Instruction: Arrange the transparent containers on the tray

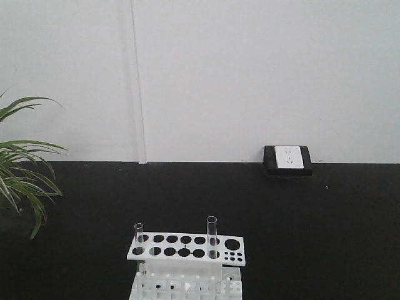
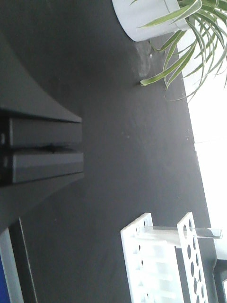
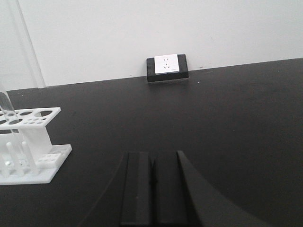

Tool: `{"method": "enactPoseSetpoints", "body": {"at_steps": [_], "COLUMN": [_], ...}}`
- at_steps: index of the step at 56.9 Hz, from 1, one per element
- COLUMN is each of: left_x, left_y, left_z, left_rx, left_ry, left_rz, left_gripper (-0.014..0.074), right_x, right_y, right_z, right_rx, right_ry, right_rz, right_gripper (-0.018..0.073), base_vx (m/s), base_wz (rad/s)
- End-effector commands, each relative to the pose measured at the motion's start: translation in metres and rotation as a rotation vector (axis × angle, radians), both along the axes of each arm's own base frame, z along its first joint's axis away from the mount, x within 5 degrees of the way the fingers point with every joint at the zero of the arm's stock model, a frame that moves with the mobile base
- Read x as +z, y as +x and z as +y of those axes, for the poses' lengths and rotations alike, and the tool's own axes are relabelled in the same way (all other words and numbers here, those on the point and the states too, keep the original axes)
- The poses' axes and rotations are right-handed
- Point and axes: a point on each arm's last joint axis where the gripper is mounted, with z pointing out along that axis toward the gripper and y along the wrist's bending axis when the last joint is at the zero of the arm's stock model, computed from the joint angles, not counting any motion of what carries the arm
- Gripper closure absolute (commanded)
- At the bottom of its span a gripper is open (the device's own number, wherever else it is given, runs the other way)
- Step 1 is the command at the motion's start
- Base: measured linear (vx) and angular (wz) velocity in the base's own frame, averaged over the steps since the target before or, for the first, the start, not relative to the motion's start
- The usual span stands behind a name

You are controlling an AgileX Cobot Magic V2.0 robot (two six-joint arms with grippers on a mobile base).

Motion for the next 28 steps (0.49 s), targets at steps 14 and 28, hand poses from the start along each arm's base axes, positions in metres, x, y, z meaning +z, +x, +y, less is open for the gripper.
{"method": "enactPoseSetpoints", "body": {"at_steps": [14, 28], "left_x": [-0.002, -0.002], "left_y": [0.0006, 0.0006], "left_z": [-0.0005, -0.0005], "left_rx": [-0.002, -0.002], "left_ry": [-0.017, -0.017], "left_rz": [-0.069, -0.069], "left_gripper": [0.0603, 0.0603], "right_x": [0.0055, 0.0055], "right_y": [0.0, 0.0], "right_z": [0.0002, 0.0002], "right_rx": [0.001, 0.001], "right_ry": [-0.006, -0.006], "right_rz": [-0.086, -0.086], "right_gripper": [0.0571, 0.0571], "base_vx": [0.0, 0.0], "base_wz": [0.0, 0.0]}}
